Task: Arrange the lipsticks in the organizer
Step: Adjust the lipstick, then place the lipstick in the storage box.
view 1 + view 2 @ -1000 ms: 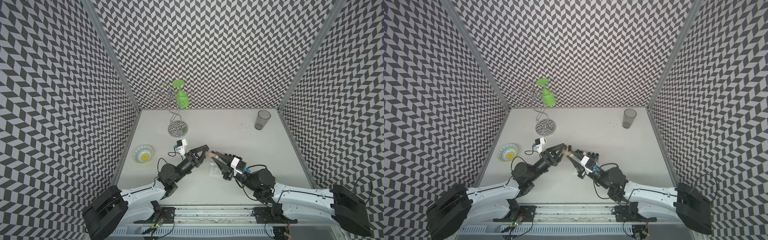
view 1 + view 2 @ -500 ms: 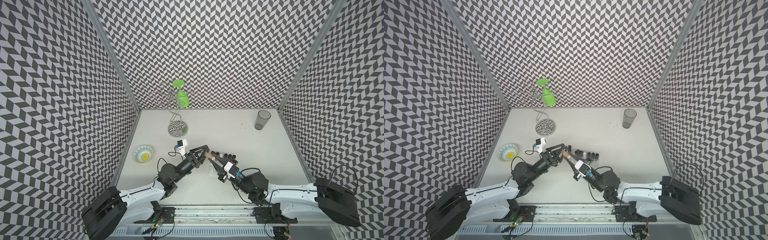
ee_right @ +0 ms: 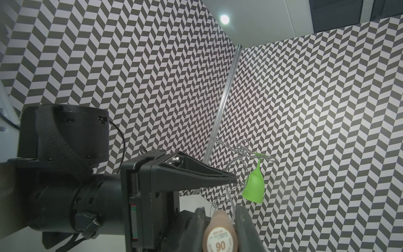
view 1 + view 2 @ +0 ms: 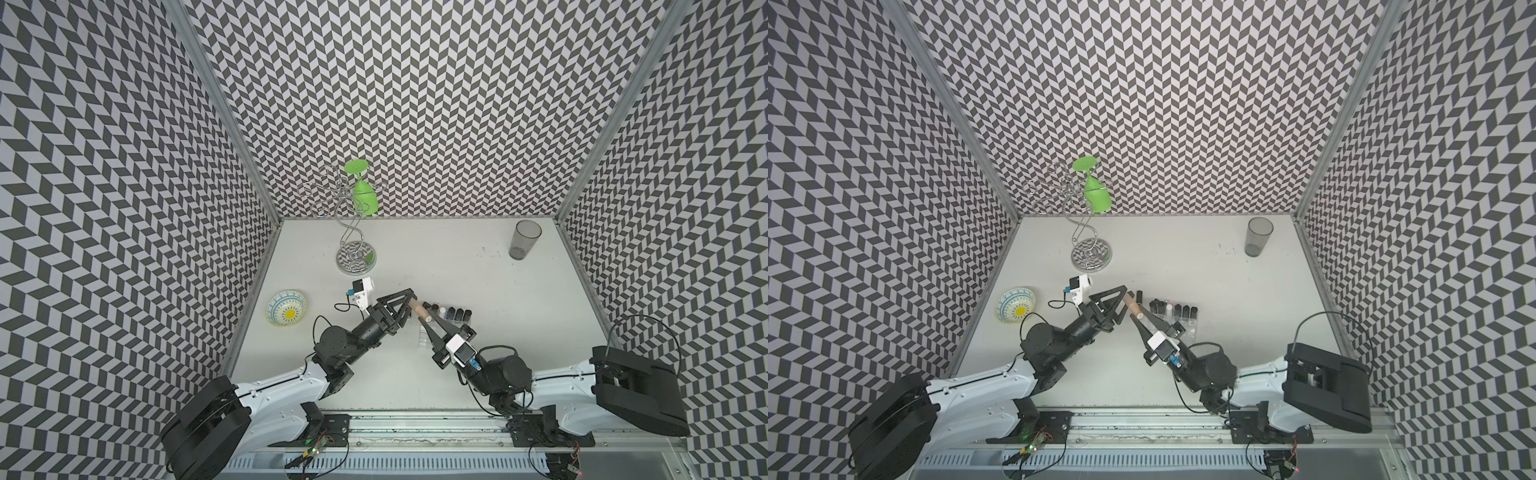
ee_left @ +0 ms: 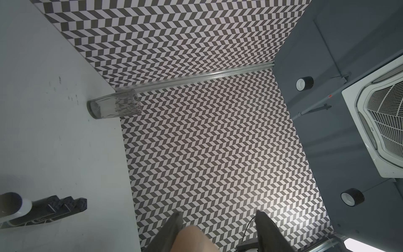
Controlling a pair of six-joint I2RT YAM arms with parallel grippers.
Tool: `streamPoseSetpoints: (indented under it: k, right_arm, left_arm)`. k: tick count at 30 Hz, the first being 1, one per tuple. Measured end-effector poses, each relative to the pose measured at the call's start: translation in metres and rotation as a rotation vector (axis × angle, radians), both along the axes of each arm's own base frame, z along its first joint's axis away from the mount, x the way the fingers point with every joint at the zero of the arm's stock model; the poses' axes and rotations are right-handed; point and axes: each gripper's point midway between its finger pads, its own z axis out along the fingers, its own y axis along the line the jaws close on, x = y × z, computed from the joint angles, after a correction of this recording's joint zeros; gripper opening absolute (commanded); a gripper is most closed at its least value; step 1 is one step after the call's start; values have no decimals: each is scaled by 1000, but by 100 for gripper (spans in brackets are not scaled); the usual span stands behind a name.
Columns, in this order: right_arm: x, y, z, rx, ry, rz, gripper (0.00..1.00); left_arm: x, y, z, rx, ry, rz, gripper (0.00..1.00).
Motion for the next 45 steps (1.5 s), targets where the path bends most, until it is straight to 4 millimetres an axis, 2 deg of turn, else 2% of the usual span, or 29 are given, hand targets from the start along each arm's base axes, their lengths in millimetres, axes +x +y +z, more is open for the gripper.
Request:
streamPoseSetpoints:
  k: [1,4,8,11,18,20,22,23,24,26,27,30,34,36,38,40,41,43,45]
  right_arm:
    - [1,3,-5,-24,-5,-13,16]
    - [6,12,-16,-77,-10,-54,16]
    - [7,16,-25,-117,-12,-83,16]
    - [6,16,-26,-130,-20,-97,17]
    - [7,17,-25,-143,-33,-116,21]
    - [8,17,-26,-143,-32,-117,25]
    - [7,17,-26,-143,-30,-119,32]
    - [7,17,-26,-143,-29,-118,42]
    - [7,17,-27,-142,-25,-119,62]
    - [7,15,-28,-140,-20,-117,88]
    - [6,12,-29,-138,-14,-115,94]
    - [-1,0,-24,-107,1,-101,100]
    - [-11,-38,1,32,47,-99,95]
    - [-5,-60,26,154,127,-96,94]
    - [16,-73,51,238,228,-100,92]
    - [40,-88,68,298,313,-116,89]
    - [52,-98,69,320,359,-131,89]
    - [67,-114,56,335,449,-156,90]
    - [74,-121,32,317,548,-153,90]
  left_arm:
    - [3,0,-3,5,12,7,43]
    - [12,2,-13,25,41,36,42]
    - [16,4,-16,28,51,59,39]
    - [16,7,-14,28,48,70,28]
    - [12,9,-9,24,35,68,26]
    - [12,9,-9,25,35,67,21]
    - [12,9,-9,25,33,66,14]
    - [10,8,-8,24,30,56,7]
    - [9,7,-6,23,21,48,0]
    - [6,7,-5,26,8,39,0]
    - [6,8,-3,31,-6,42,0]
    - [10,14,0,60,-48,79,0]
    - [26,9,13,228,-168,180,0]
    - [32,-1,31,334,-262,244,0]
    - [34,-7,40,408,-349,289,0]
    - [38,-12,30,507,-396,321,0]
    - [44,-14,17,579,-409,338,0]
    - [54,-21,-12,710,-422,346,0]
    - [62,-27,-44,846,-431,344,0]
